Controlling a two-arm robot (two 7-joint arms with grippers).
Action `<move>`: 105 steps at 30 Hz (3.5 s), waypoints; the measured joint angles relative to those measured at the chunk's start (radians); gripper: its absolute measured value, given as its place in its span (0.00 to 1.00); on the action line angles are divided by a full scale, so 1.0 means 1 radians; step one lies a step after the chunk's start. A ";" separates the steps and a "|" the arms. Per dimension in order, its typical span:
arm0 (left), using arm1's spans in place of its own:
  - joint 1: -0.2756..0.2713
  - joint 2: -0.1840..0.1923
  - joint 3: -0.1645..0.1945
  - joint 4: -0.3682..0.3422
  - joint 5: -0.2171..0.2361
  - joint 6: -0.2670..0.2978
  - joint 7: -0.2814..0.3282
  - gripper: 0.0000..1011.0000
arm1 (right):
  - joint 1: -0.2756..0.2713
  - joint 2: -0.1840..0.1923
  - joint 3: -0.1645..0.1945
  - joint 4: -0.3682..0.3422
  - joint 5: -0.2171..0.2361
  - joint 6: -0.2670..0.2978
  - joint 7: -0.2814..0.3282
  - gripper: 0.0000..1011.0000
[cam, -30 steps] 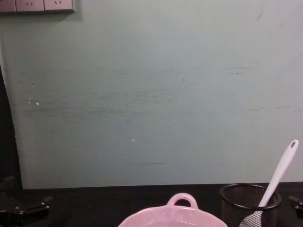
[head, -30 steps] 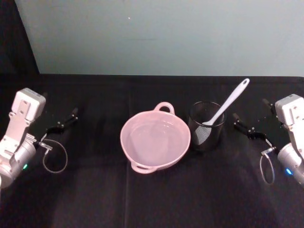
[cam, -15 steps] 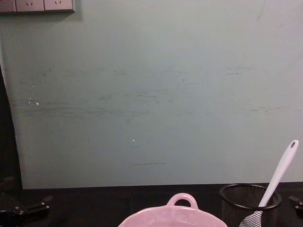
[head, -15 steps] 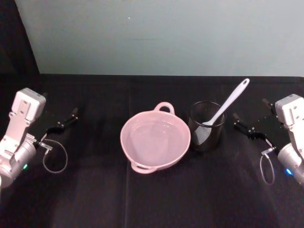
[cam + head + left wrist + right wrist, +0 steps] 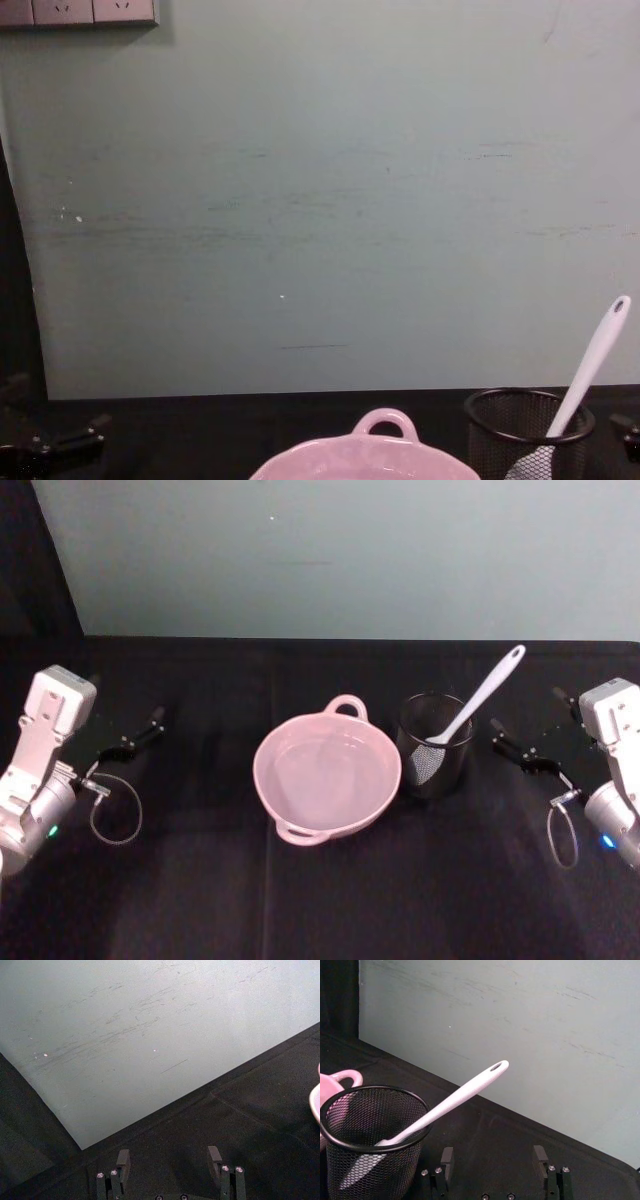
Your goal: Use the one hand to pick up the spoon and stir the clear water in the bowl.
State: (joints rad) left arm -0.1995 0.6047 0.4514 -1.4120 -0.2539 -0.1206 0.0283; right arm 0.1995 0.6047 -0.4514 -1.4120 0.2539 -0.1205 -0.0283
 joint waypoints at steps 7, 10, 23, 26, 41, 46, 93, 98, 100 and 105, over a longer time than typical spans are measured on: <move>0.000 0.000 0.000 0.000 0.000 0.000 0.000 1.00 | -0.007 0.002 0.005 -0.006 -0.001 0.000 -0.002 0.99; 0.000 0.000 0.000 0.000 0.000 0.000 0.000 1.00 | -0.034 0.010 0.021 -0.033 -0.005 -0.003 -0.015 0.99; 0.000 0.000 0.000 0.000 0.000 0.000 0.000 1.00 | -0.180 0.011 0.149 -0.175 0.168 -0.076 0.037 0.99; 0.000 0.000 0.000 0.000 0.000 0.000 0.000 1.00 | -0.179 -0.010 0.167 -0.174 0.240 -0.084 0.085 0.99; 0.000 0.000 0.000 0.000 0.000 0.000 0.000 1.00 | -0.036 -0.199 0.247 -0.009 0.646 0.069 0.318 0.99; 0.000 0.000 0.000 0.000 0.000 0.000 0.000 1.00 | -0.003 -0.227 0.253 0.025 0.689 0.129 0.323 0.99; 0.000 0.000 0.000 0.000 0.000 0.000 0.000 1.00 | 0.001 -0.159 0.208 -0.098 0.567 0.138 0.283 0.11; 0.000 0.000 0.000 0.000 0.000 0.000 0.000 1.00 | 0.025 -0.116 0.195 -0.150 0.511 0.184 0.291 0.11; 0.000 0.000 0.000 0.000 0.000 0.000 0.000 1.00 | 0.035 -0.102 0.190 -0.166 0.496 0.201 0.302 0.11; 0.000 0.000 0.000 0.000 0.000 0.000 0.000 1.00 | 0.080 -0.061 0.172 -0.213 0.465 0.263 0.338 0.11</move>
State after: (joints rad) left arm -0.1995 0.6047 0.4514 -1.4120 -0.2539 -0.1205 0.0283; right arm 0.2793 0.5437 -0.2795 -1.6247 0.7190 0.1428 0.3094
